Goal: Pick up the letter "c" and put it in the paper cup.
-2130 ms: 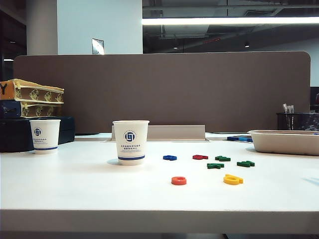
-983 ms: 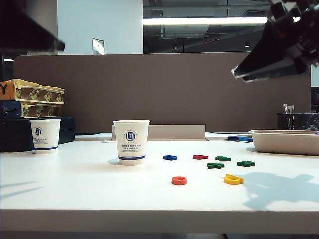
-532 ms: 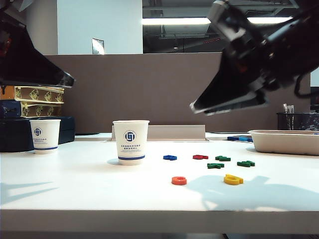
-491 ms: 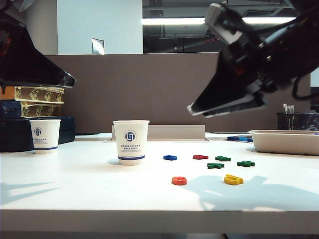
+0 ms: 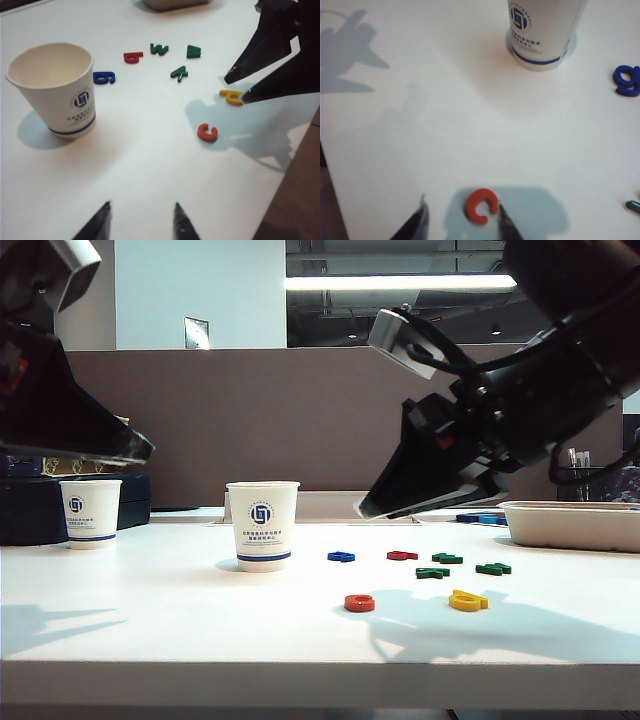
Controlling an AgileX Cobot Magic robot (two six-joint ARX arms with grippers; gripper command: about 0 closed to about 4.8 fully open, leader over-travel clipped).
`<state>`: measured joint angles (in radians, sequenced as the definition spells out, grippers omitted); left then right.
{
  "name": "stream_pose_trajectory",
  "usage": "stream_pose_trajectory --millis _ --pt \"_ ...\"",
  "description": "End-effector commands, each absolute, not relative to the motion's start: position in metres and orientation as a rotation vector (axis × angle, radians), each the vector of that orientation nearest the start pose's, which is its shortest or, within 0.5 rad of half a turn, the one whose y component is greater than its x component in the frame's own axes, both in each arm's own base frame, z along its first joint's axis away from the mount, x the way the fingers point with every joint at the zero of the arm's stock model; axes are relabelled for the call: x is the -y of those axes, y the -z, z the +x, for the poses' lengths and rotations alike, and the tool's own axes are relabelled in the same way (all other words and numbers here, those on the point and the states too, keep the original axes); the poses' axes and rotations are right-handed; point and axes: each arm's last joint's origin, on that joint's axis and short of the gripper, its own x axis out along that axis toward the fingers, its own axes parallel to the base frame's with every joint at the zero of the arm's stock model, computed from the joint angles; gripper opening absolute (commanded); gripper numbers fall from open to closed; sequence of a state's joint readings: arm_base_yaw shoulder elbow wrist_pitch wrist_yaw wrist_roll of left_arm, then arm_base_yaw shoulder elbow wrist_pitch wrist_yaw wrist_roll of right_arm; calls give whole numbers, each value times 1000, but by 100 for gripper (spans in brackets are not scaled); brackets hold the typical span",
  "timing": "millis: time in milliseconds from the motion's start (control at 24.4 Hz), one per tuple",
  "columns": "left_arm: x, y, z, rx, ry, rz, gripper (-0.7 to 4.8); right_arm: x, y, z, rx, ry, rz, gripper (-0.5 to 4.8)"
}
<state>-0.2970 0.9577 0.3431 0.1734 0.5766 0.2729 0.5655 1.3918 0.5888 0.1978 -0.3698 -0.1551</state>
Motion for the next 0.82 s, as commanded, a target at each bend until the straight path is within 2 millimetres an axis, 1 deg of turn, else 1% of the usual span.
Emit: stream_pose_trajectory --millis 41,246,328,491,696,819 --pt "73 -187 175 -337 939 187 152 -155 -179 223 -528 -956 -203 173" --pt "84 -185 171 -336 992 207 152 -155 -174 223 -566 -938 -213 173" --pt "93 -185 167 -332 1008 230 152 -154 -171 222 -598 -939 -219 173" --pt "100 -185 164 -314 1022 282 152 -153 -170 222 -605 -930 -228 173" --pt "102 -185 163 -304 1008 315 152 -153 -168 221 -595 -942 -291 181" --pt "101 -185 164 -305 1006 316 152 -154 -163 220 -615 -937 -332 181"
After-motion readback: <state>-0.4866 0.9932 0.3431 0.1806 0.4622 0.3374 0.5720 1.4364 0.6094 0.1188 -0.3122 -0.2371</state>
